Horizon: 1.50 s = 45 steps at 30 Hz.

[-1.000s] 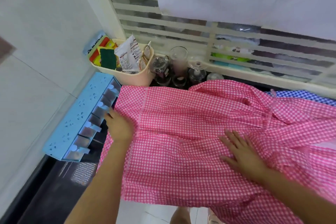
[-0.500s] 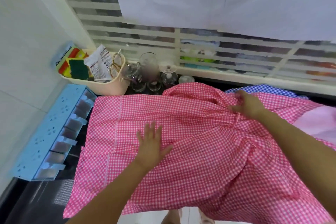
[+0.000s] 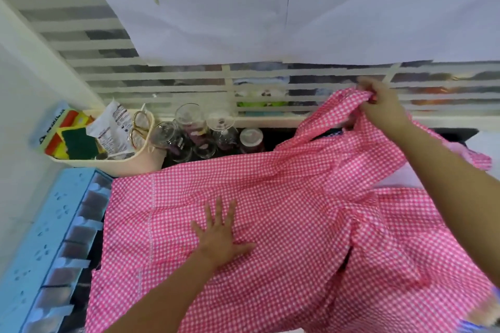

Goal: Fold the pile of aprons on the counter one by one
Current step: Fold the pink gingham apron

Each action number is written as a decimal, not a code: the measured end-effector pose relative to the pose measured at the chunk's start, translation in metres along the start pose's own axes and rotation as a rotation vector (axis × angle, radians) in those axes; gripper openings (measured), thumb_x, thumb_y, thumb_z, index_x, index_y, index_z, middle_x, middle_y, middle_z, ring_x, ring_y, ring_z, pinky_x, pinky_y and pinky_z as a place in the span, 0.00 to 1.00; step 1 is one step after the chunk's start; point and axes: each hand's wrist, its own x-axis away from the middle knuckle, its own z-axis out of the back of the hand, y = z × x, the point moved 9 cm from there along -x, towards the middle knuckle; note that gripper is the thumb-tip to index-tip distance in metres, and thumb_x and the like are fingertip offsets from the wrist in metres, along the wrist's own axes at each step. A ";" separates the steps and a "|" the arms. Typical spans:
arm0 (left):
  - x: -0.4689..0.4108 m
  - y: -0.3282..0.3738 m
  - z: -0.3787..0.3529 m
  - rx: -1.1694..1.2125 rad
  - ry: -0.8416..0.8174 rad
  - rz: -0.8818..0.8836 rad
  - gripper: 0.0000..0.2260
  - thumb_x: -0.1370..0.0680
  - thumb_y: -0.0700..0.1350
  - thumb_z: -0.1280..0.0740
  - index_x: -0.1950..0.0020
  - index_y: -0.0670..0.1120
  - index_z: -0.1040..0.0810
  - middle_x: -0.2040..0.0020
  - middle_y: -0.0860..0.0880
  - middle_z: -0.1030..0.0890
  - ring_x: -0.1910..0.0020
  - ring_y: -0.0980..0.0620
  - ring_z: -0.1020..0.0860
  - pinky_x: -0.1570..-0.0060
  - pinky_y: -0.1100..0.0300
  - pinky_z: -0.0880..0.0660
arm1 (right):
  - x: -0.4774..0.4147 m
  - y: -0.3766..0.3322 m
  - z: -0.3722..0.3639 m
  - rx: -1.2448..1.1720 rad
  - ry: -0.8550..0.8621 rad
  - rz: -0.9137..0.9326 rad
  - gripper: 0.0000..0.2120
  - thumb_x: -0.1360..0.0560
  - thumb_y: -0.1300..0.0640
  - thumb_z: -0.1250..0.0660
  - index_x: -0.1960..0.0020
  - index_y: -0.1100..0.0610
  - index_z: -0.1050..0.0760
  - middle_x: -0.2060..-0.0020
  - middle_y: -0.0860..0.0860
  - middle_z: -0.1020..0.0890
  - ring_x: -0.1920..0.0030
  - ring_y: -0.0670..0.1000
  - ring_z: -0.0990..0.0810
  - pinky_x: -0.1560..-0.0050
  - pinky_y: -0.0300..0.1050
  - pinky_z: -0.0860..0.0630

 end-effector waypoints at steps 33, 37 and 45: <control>0.037 0.197 -0.053 0.118 0.111 0.028 0.70 0.57 0.86 0.63 0.24 0.46 0.69 0.25 0.46 0.71 0.24 0.41 0.65 0.32 0.30 0.58 | 0.253 0.297 0.149 -0.198 -0.176 -0.636 0.13 0.25 0.55 0.31 0.47 0.65 0.23 0.50 0.60 0.18 0.52 0.57 0.20 0.54 0.38 0.24; 0.040 0.189 -0.061 0.104 0.147 -0.027 0.70 0.54 0.86 0.59 0.24 0.42 0.66 0.27 0.47 0.71 0.25 0.44 0.66 0.31 0.32 0.61 | 0.242 0.320 0.192 -0.888 0.075 -0.717 0.10 0.29 0.65 0.32 0.48 0.64 0.23 0.60 0.55 0.15 0.63 0.51 0.17 0.63 0.40 0.22; 0.038 0.185 -0.062 0.002 0.127 -0.103 0.68 0.53 0.86 0.57 0.22 0.47 0.62 0.24 0.45 0.68 0.25 0.44 0.67 0.30 0.34 0.61 | 0.228 0.340 0.201 -0.744 -0.122 -0.712 0.22 0.28 0.46 0.29 0.45 0.63 0.24 0.50 0.57 0.17 0.52 0.54 0.18 0.49 0.48 0.24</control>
